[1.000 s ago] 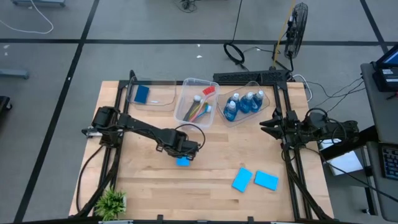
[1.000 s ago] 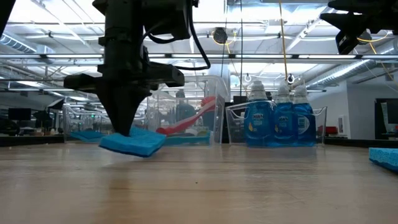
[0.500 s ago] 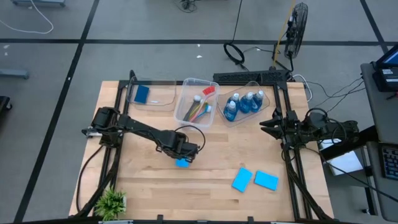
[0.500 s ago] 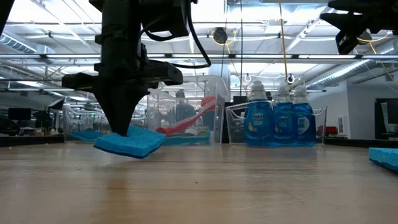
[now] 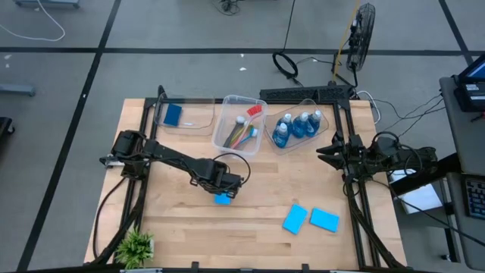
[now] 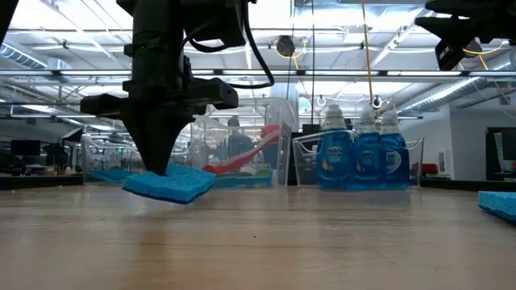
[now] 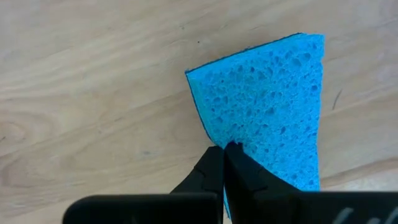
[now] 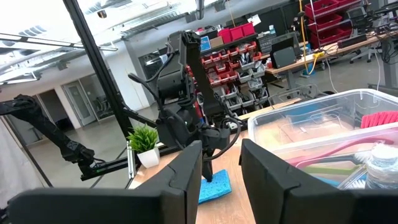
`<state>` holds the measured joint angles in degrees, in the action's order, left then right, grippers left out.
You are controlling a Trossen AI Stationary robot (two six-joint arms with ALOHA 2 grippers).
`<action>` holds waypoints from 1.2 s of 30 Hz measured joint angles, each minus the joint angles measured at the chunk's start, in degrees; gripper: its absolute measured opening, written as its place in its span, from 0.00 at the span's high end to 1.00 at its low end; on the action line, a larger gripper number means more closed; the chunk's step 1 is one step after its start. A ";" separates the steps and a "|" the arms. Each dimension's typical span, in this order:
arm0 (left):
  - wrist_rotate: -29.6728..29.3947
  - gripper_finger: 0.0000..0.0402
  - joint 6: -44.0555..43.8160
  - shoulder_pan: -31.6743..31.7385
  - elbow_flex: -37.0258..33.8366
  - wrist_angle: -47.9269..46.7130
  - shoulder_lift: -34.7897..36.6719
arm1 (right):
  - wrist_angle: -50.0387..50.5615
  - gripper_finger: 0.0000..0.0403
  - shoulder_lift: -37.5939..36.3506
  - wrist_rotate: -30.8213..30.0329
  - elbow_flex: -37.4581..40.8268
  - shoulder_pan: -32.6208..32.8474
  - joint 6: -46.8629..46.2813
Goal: Pick & Place Kitchen Sink Supplies
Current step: Put the blue sponge into the left transparent bin
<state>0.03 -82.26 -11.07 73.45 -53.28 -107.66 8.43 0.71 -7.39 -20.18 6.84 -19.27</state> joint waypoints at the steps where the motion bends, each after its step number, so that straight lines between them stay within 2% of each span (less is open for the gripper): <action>1: 0.00 1.00 -0.29 0.02 0.00 -0.02 0.00 | 0.00 0.76 0.00 -0.01 0.00 0.01 0.02; 19: -0.52 1.00 0.62 -0.08 0.00 -0.12 0.00 | -0.02 0.76 0.00 -0.01 0.00 0.01 0.02; 26: -0.55 1.00 1.16 -0.87 0.04 -3.46 0.04 | 0.00 0.76 0.00 0.01 0.00 0.01 0.02; 31: -1.14 1.00 1.13 -1.50 0.04 -8.06 2.49 | -0.02 0.76 0.00 -0.01 0.00 -0.01 0.00; 36: -4.55 1.00 -1.15 -1.86 0.04 -11.98 8.56 | -0.03 0.76 0.00 -0.02 0.00 0.00 0.00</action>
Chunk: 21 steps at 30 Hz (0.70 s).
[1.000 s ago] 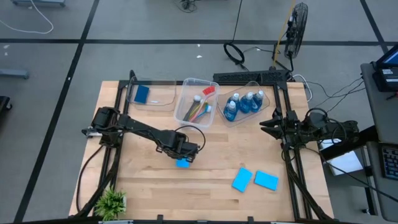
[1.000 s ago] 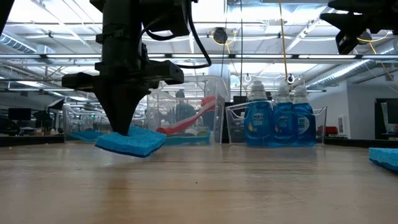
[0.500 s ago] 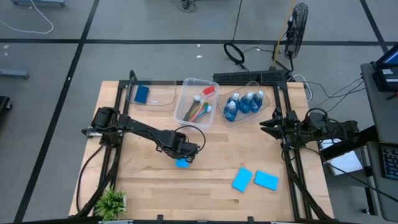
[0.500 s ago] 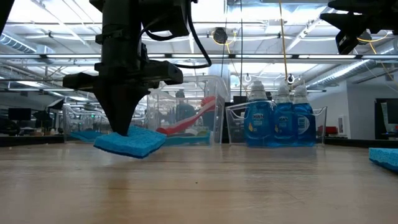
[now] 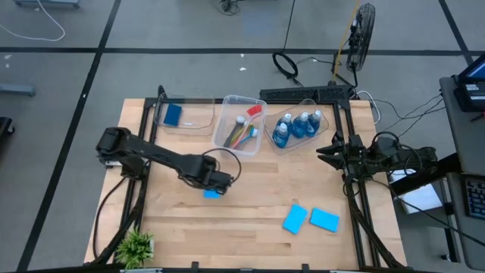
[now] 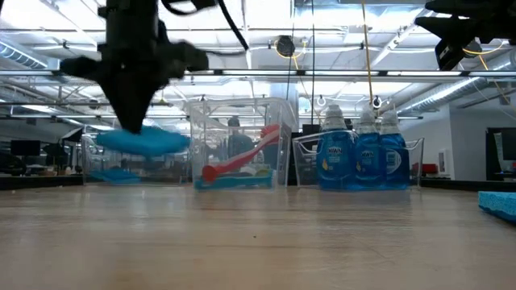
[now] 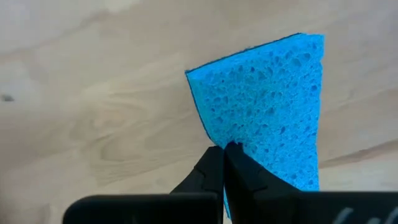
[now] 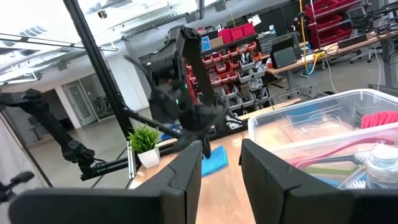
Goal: Pick & Place Kitchen Sink Supplies
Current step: Put the blue sponge into the left transparent bin
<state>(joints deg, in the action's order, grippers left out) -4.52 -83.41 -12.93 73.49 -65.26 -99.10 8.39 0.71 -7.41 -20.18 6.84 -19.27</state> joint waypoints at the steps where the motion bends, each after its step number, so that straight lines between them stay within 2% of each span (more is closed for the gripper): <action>1: -0.87 1.00 -0.81 0.00 0.00 -1.13 1.46 | 0.00 0.76 0.00 0.01 0.00 0.01 0.02; 5: -4.83 1.00 -4.34 0.02 0.00 -6.15 7.41 | 0.01 0.76 0.00 0.01 0.00 0.01 0.02; 14: -9.18 1.00 -10.31 0.44 0.02 -18.10 18.30 | 0.00 0.76 0.00 0.01 0.00 0.00 0.02; 21: -15.97 1.00 -8.22 5.32 3.15 -24.81 23.68 | 0.01 0.76 0.00 0.01 0.00 0.01 0.02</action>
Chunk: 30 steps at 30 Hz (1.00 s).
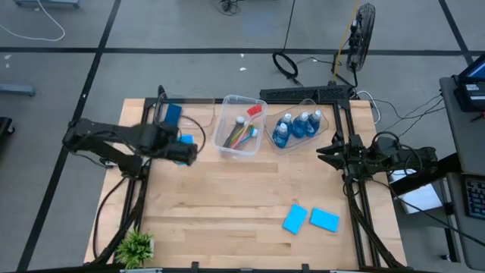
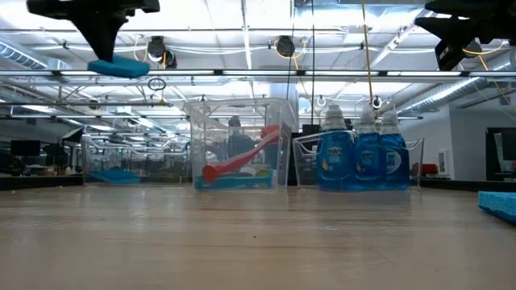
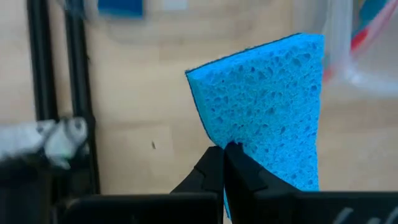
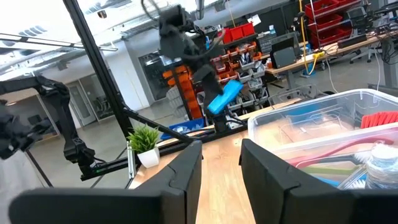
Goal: Pick & Place Kitchen Sink Supplies
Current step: Put the blue sponge into the left transparent bin
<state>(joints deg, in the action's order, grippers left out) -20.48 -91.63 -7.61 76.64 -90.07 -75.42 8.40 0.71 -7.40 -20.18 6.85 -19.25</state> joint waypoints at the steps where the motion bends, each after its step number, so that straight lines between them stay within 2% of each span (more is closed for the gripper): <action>1: -1.19 1.00 1.81 1.34 0.82 -0.17 0.36 | -0.01 0.76 0.00 0.00 0.00 0.00 0.00; 7: -8.12 1.00 19.59 13.87 6.78 0.69 0.44 | 0.00 0.76 0.00 0.00 0.00 0.00 0.00; 14: -7.81 1.00 40.77 32.35 7.65 6.24 0.07 | -0.02 0.76 0.00 0.00 0.00 0.00 0.00; 21: -3.86 1.00 54.62 44.55 7.65 14.03 0.05 | -0.02 0.76 0.00 0.00 0.00 -0.02 0.55; 30: 5.43 1.00 61.89 52.00 7.65 17.36 -6.36 | -0.01 0.76 0.00 0.00 0.00 0.00 0.51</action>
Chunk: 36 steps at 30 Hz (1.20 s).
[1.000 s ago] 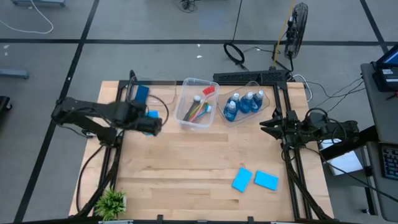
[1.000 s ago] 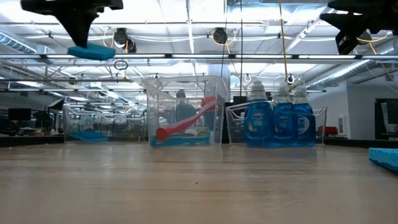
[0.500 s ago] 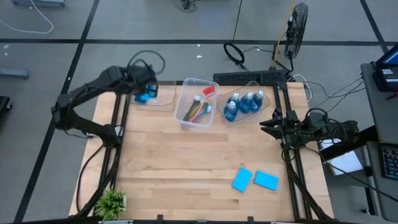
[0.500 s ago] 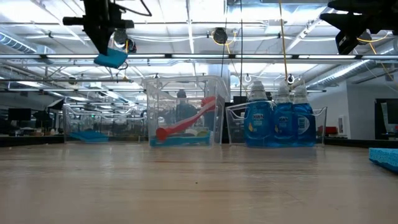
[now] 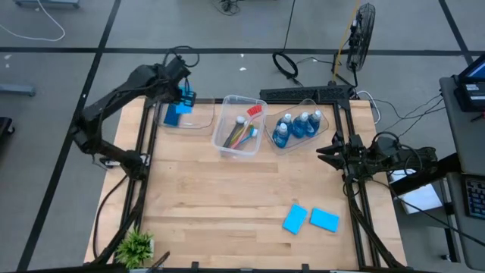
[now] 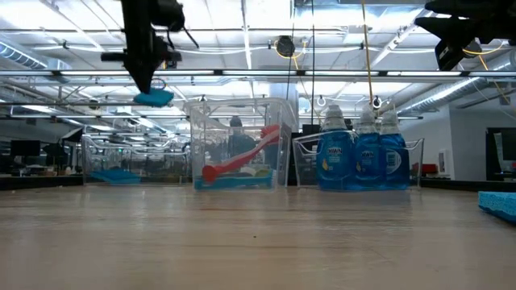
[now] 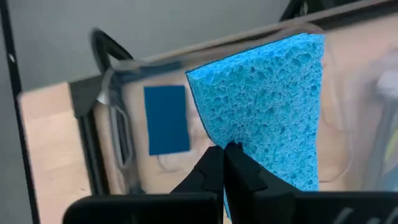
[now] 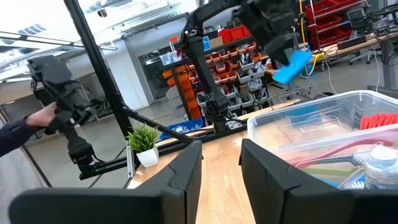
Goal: Pick & Place Kitchen Sink Supplies
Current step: Put the blue sponge into the left transparent bin
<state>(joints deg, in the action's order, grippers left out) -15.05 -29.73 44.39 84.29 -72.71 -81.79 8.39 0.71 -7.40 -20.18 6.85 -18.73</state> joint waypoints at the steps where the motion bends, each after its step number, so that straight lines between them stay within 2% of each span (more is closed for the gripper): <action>1: 1.29 1.00 0.38 0.75 -0.02 0.00 -1.19 | 0.00 0.76 0.00 -0.01 0.00 0.00 -0.01; 6: 8.94 1.00 2.81 4.41 -0.04 -0.14 -6.96 | 0.01 0.76 0.00 0.00 0.00 0.00 -0.03; 16: 12.07 1.00 5.65 10.38 -0.07 -1.01 -14.66 | 0.01 0.76 0.00 0.00 0.00 -0.01 -0.05; 29: 8.67 1.00 7.29 13.49 -0.18 -0.49 -15.75 | 0.00 0.76 0.00 -0.02 0.00 -0.02 0.09; 36: 8.78 1.00 7.36 13.63 -3.79 4.45 -15.75 | 0.01 0.76 0.00 -0.02 0.00 0.00 0.10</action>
<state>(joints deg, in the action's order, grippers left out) -6.27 -22.37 58.01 80.51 -68.26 -97.54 8.40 0.71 -7.42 -20.18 6.85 -18.63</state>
